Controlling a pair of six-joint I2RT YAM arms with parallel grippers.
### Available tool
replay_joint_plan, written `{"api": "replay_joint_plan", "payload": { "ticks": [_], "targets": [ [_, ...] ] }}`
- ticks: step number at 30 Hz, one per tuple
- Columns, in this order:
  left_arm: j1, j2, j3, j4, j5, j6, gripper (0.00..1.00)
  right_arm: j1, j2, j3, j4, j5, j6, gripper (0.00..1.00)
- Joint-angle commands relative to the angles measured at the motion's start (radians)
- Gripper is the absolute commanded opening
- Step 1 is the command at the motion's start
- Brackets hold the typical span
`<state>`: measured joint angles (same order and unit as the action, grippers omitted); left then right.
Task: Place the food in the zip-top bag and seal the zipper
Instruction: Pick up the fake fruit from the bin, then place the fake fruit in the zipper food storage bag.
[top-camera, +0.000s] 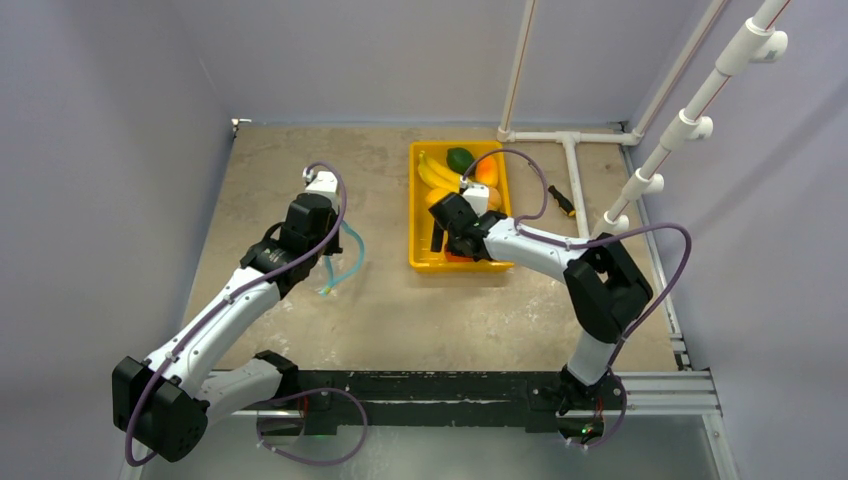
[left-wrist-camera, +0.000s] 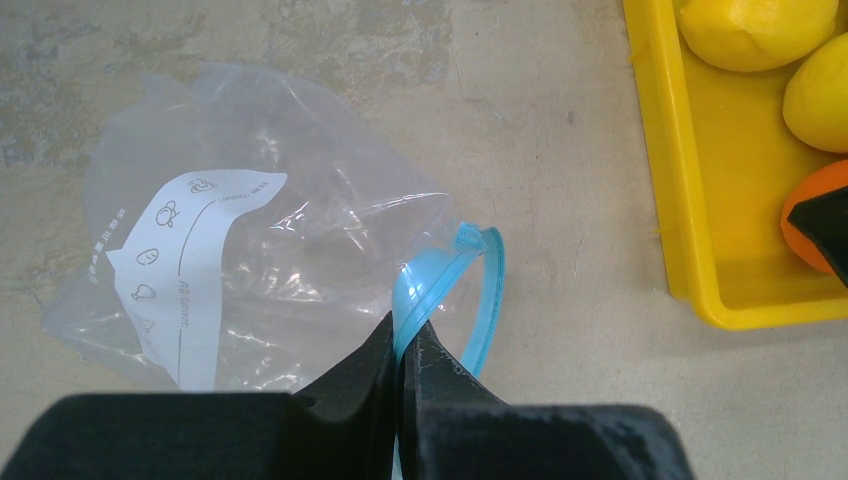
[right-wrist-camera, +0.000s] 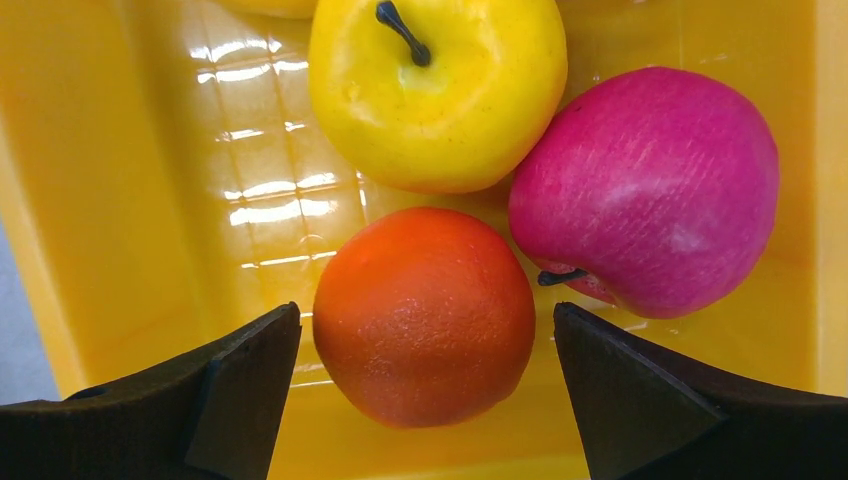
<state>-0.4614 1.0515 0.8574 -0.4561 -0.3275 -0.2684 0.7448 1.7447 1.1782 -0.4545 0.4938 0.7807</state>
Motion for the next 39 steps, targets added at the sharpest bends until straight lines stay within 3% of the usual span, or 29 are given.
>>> {"api": "replay_joint_plan", "payload": {
  "ticks": [1,6,15,21,30,39],
  "targets": [
    [-0.005,-0.002,0.003,0.039,-0.004,0.015,0.0,-0.004,0.01,-0.018,0.032,0.001,-0.008,0.98],
    [-0.005,0.001,0.004,0.039,-0.005,0.015,0.0,-0.005,0.014,-0.019,0.039,0.009,-0.005,0.89],
    [-0.004,-0.003,0.003,0.037,-0.01,0.015,0.0,-0.004,-0.032,0.029,0.018,0.025,-0.012,0.56],
    [-0.005,-0.002,0.004,0.038,-0.008,0.015,0.0,-0.005,-0.087,0.093,0.022,0.012,-0.028,0.43],
    [-0.004,-0.009,0.004,0.037,-0.008,0.014,0.0,0.012,-0.178,0.117,0.142,-0.186,-0.111,0.41],
    [-0.004,-0.018,0.002,0.042,-0.004,0.007,0.0,0.112,-0.171,0.095,0.281,-0.342,-0.117,0.38]
  ]
}}
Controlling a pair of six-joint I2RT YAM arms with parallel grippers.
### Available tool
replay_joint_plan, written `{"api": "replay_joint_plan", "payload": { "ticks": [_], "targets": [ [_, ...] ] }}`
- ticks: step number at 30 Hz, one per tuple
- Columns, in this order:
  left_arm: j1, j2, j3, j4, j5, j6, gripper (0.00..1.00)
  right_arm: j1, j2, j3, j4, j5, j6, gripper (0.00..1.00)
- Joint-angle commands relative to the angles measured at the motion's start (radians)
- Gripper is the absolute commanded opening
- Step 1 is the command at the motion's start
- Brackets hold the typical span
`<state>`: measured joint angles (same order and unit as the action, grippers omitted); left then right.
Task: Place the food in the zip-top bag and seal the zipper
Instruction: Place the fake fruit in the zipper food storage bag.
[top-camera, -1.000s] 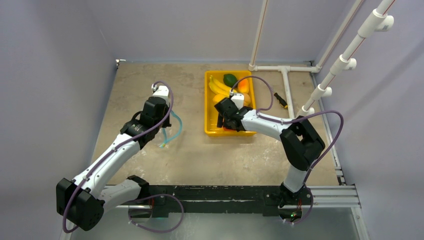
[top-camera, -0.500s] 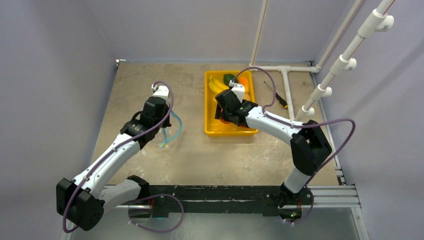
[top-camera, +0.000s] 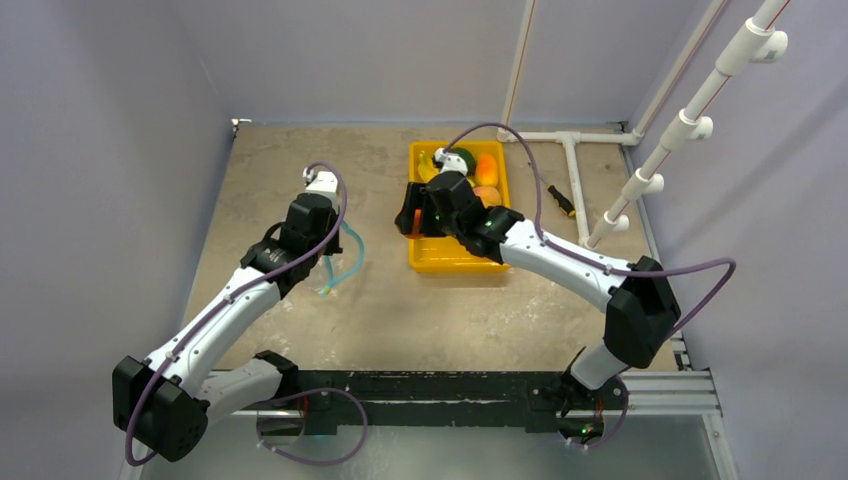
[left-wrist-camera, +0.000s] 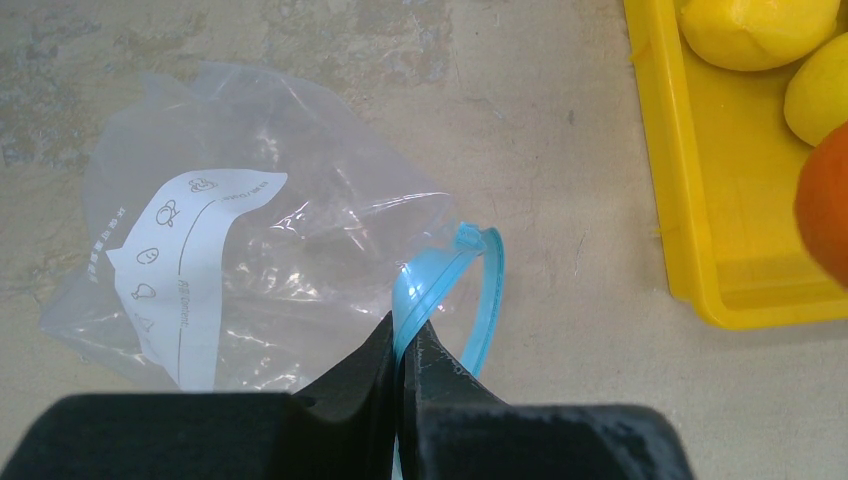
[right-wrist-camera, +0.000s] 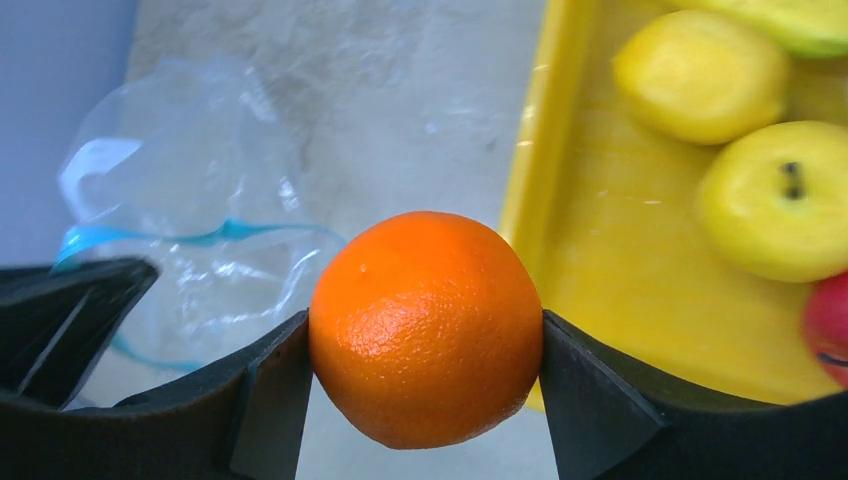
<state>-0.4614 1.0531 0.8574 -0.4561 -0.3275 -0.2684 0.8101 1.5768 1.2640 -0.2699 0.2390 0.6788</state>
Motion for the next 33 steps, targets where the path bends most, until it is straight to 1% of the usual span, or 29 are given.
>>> {"api": "replay_joint_plan", "payload": {
  "ticks": [1,9,24,33],
  "targets": [
    [-0.004,-0.021,0.002,0.043,-0.005,0.006,0.0,0.059,0.004,0.009,0.11,-0.096,-0.011,0.38],
    [-0.003,-0.047,-0.007,0.064,0.001,-0.008,0.0,0.114,0.075,0.008,0.219,-0.201,-0.005,0.38],
    [-0.005,-0.058,0.025,0.073,0.045,-0.077,0.0,0.144,0.187,0.064,0.344,-0.252,-0.002,0.39],
    [-0.004,-0.05,0.053,0.054,0.081,-0.141,0.0,0.167,0.263,0.124,0.361,-0.242,0.006,0.4]
  ]
}}
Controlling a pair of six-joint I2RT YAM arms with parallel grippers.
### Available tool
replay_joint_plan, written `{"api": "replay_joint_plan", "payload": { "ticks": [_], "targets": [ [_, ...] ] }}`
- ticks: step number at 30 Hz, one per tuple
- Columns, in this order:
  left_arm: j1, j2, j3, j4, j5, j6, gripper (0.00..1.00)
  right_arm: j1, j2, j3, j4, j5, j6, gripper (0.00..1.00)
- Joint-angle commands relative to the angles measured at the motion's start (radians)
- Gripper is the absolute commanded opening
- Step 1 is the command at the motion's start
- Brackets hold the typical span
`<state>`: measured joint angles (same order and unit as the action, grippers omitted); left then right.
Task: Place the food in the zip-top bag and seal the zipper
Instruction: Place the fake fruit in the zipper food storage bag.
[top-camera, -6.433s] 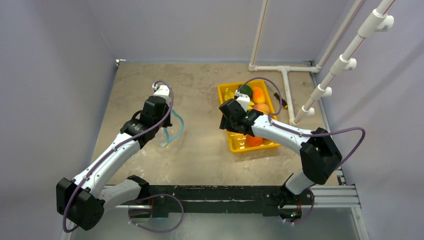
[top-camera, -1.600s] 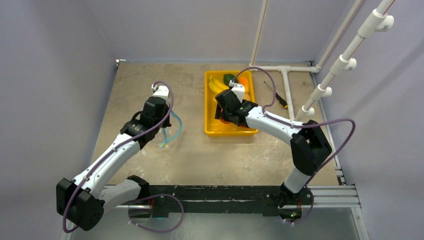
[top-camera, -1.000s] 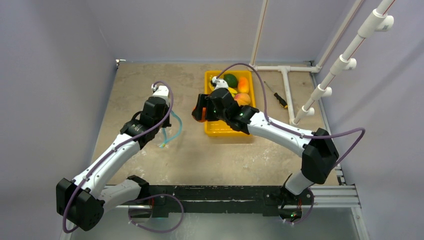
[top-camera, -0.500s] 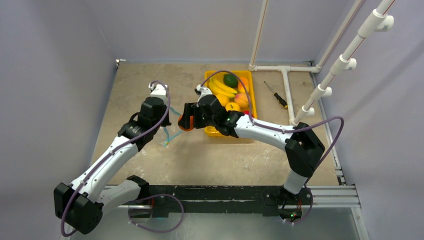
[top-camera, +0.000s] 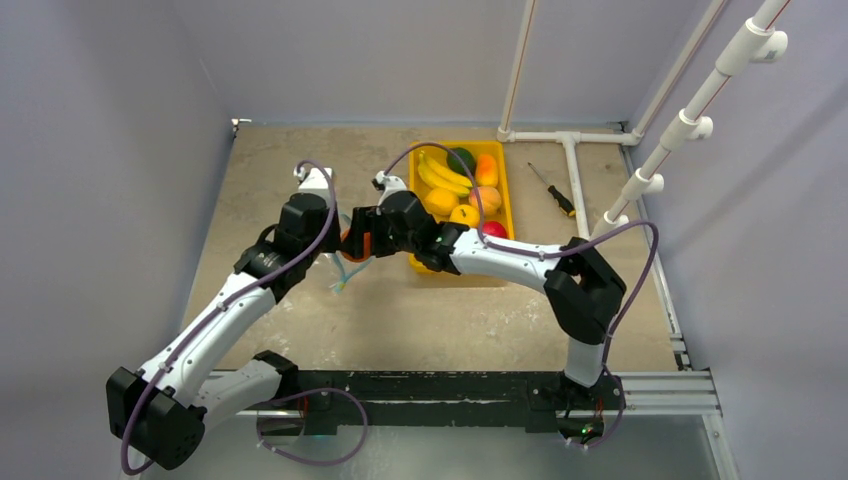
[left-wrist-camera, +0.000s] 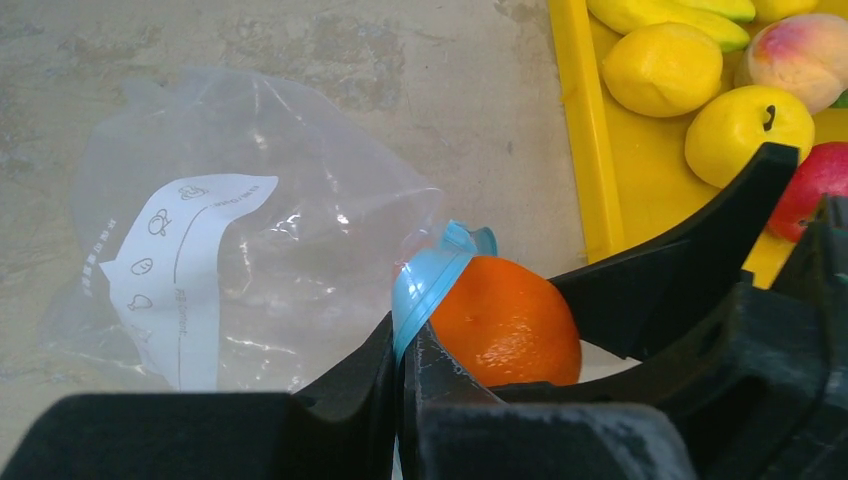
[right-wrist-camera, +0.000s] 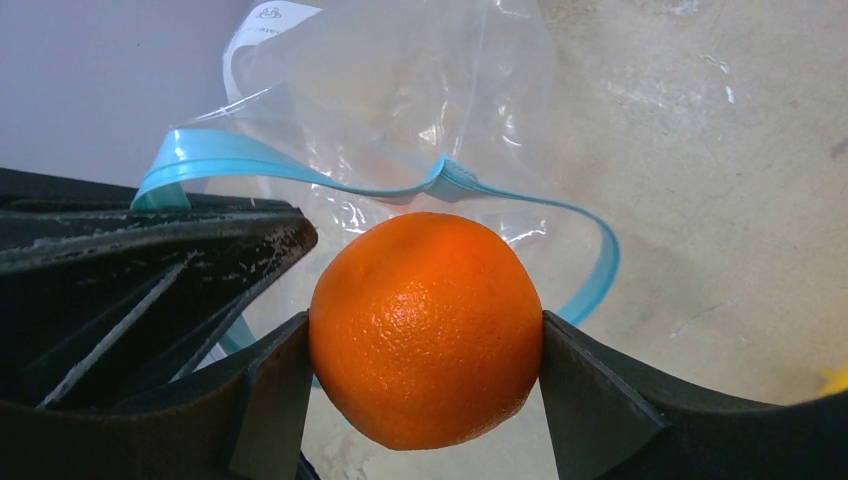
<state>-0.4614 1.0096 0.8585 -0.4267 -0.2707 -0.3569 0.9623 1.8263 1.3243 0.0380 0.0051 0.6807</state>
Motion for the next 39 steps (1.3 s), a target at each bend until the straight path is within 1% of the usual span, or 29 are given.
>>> {"api": "replay_joint_plan", "payload": {
  "ticks": [1,8,10,12,13,14,15,18,21,23,29,32,36,39],
  "targets": [
    [-0.005,-0.006,0.056,0.019,0.024,-0.06,0.0,0.017,0.02,0.071,0.052,-0.008,0.004,0.4],
    [-0.003,-0.006,0.083,-0.008,0.031,-0.124,0.0,0.033,0.046,0.103,0.046,0.014,0.008,0.46],
    [-0.004,-0.008,0.087,-0.01,0.029,-0.137,0.0,0.035,0.046,0.107,0.049,0.016,0.008,0.51],
    [-0.004,-0.009,0.093,-0.018,0.025,-0.146,0.0,0.036,0.043,0.108,0.047,0.016,0.008,0.6],
    [-0.003,-0.011,0.097,-0.021,0.023,-0.149,0.0,0.036,0.039,0.105,0.048,0.014,0.008,0.66],
    [-0.003,-0.014,0.099,-0.024,0.019,-0.154,0.0,0.036,0.033,0.102,0.05,0.009,0.007,0.74],
    [-0.004,-0.017,0.102,-0.028,0.015,-0.156,0.0,0.036,0.029,0.098,0.052,0.006,0.005,0.79],
    [-0.003,-0.023,0.11,-0.035,0.008,-0.165,0.0,0.036,0.012,0.09,0.047,0.017,0.003,0.9],
    [-0.003,-0.022,0.117,-0.039,0.015,-0.173,0.0,0.036,-0.001,0.087,0.032,0.04,0.004,0.97],
    [-0.003,-0.025,0.113,-0.039,0.015,-0.173,0.0,0.036,-0.011,0.083,0.022,0.05,0.005,0.99],
    [-0.003,-0.035,0.103,-0.04,-0.012,-0.164,0.0,0.036,-0.072,0.064,-0.021,0.07,0.009,0.99],
    [-0.004,-0.033,0.1,-0.039,-0.026,-0.154,0.0,0.035,-0.105,0.046,-0.05,0.152,-0.004,0.98],
    [-0.003,-0.033,0.098,-0.034,-0.029,-0.141,0.0,0.035,-0.129,0.053,-0.156,0.267,-0.009,0.98],
    [-0.004,-0.041,0.092,-0.028,-0.04,-0.124,0.0,0.03,-0.157,0.034,-0.2,0.341,-0.015,0.98]
  ]
}}
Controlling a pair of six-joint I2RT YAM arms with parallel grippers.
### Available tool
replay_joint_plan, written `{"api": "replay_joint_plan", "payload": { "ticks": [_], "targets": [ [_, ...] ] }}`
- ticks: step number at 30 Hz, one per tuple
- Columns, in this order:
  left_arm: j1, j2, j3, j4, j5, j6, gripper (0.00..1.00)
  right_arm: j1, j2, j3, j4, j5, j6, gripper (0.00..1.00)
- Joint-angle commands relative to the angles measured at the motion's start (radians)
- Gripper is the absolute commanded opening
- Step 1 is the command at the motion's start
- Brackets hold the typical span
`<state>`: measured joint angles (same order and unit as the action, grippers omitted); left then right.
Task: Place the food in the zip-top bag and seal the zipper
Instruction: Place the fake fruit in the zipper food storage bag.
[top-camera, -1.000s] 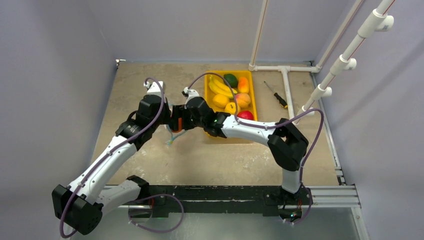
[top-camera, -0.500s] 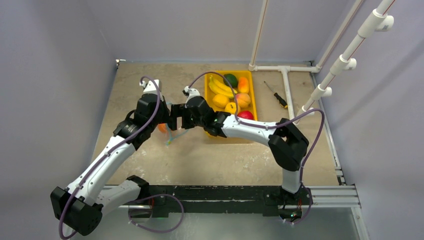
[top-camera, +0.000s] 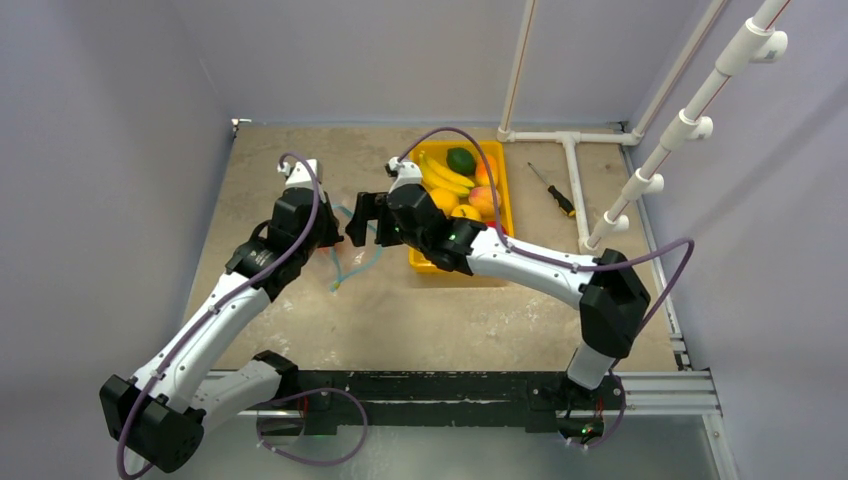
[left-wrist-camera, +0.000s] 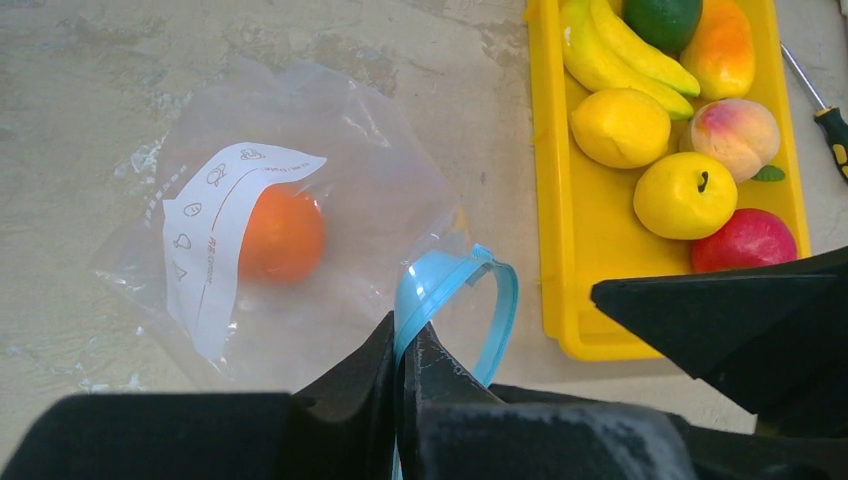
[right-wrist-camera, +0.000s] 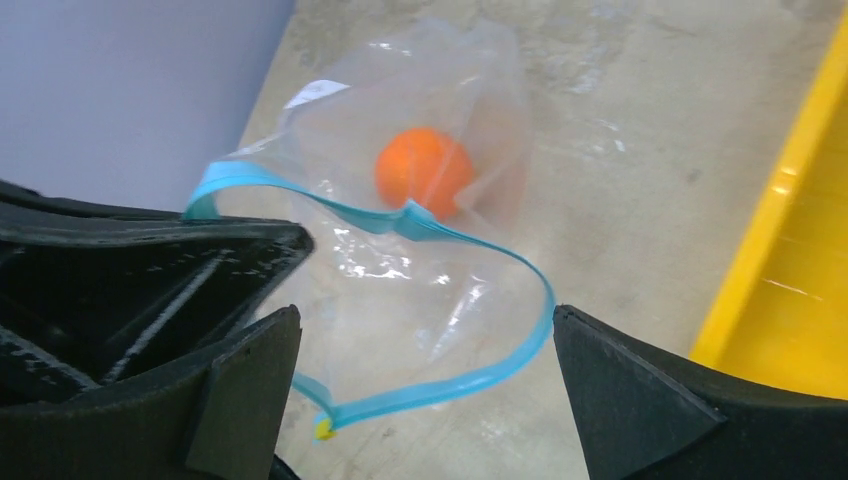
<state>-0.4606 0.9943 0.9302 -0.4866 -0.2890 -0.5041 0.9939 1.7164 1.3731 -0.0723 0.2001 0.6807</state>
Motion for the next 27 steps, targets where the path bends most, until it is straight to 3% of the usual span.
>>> {"api": "replay_joint_plan", "payload": {
  "ticks": [1,16,27],
  "targets": [
    [-0.004,-0.034,0.014,0.04,-0.026,0.032,0.0,-0.008,-0.054,-0.018,-0.101,0.16,-0.016,0.98],
    [-0.004,-0.104,-0.052,0.092,-0.025,0.097,0.0,-0.185,-0.101,-0.052,-0.298,0.3,-0.035,0.99],
    [-0.005,-0.141,-0.111,0.123,-0.045,0.131,0.0,-0.255,-0.03,-0.009,-0.417,0.429,-0.024,0.99]
  ]
}}
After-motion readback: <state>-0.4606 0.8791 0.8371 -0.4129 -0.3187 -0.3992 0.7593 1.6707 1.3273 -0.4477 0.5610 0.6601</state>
